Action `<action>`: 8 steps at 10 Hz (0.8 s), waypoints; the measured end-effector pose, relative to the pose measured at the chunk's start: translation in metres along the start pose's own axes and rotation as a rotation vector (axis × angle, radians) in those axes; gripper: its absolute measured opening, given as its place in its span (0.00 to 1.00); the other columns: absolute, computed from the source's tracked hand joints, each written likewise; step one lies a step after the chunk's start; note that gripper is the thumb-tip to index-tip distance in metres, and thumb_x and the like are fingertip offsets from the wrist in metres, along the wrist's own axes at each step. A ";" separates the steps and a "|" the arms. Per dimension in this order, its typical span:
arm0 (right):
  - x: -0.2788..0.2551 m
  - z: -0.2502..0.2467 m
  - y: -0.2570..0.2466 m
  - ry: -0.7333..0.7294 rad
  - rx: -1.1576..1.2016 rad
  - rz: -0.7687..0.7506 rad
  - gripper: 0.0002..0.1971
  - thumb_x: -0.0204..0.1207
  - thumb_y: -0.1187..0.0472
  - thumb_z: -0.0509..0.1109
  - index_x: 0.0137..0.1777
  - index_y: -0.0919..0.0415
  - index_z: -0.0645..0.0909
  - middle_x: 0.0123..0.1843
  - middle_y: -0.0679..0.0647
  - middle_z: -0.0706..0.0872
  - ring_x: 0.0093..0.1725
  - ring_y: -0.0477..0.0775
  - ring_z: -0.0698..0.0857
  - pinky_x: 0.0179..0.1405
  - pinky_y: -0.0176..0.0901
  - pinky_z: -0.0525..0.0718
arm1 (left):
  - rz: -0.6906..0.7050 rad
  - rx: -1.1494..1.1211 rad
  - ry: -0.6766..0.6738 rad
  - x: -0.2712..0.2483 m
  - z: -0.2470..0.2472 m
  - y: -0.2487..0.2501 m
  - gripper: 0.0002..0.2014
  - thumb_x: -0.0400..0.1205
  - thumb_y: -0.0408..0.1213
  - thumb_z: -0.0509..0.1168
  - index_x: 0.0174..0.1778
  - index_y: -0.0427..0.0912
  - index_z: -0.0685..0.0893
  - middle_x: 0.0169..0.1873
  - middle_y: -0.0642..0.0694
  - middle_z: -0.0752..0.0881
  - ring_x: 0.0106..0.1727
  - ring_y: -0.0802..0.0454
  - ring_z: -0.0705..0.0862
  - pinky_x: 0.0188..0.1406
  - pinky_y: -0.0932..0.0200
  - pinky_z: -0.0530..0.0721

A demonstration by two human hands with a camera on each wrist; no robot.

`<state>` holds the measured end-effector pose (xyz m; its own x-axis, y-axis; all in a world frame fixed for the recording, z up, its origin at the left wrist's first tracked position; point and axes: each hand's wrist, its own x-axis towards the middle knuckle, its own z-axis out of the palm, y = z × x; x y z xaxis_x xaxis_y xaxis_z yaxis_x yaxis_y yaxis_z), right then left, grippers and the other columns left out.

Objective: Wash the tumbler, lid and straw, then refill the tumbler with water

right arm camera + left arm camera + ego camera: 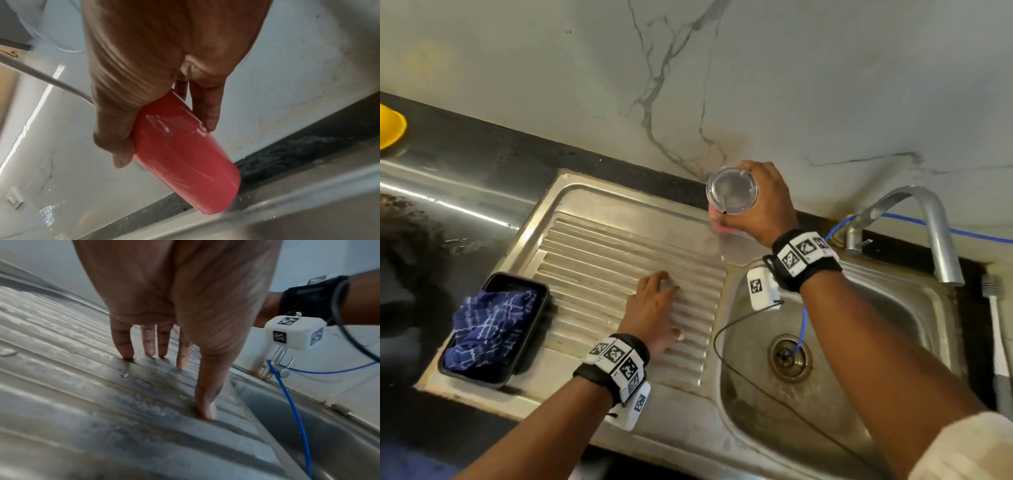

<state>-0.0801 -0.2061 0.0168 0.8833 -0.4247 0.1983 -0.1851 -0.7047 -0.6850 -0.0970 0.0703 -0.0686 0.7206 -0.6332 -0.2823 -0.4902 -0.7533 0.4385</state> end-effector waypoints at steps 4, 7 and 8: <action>0.032 0.015 0.023 0.027 0.113 0.110 0.58 0.55 0.50 0.96 0.84 0.57 0.68 0.76 0.55 0.82 0.69 0.54 0.83 0.71 0.44 0.81 | -0.010 -0.035 0.009 -0.004 -0.001 0.002 0.44 0.71 0.47 0.86 0.83 0.50 0.77 0.86 0.52 0.62 0.87 0.48 0.59 0.85 0.51 0.71; 0.007 0.007 0.014 0.033 0.131 0.142 0.59 0.59 0.52 0.94 0.87 0.58 0.63 0.81 0.56 0.76 0.76 0.52 0.77 0.75 0.42 0.74 | -0.015 -0.046 -0.033 -0.007 -0.005 0.005 0.45 0.71 0.47 0.86 0.84 0.50 0.75 0.86 0.52 0.62 0.87 0.47 0.59 0.85 0.47 0.72; -0.023 0.007 0.010 0.034 0.125 0.193 0.59 0.62 0.50 0.93 0.89 0.57 0.61 0.83 0.56 0.75 0.80 0.55 0.76 0.78 0.49 0.75 | -0.015 -0.020 -0.058 -0.010 -0.008 0.009 0.44 0.74 0.47 0.84 0.85 0.50 0.73 0.87 0.49 0.61 0.88 0.45 0.57 0.85 0.47 0.69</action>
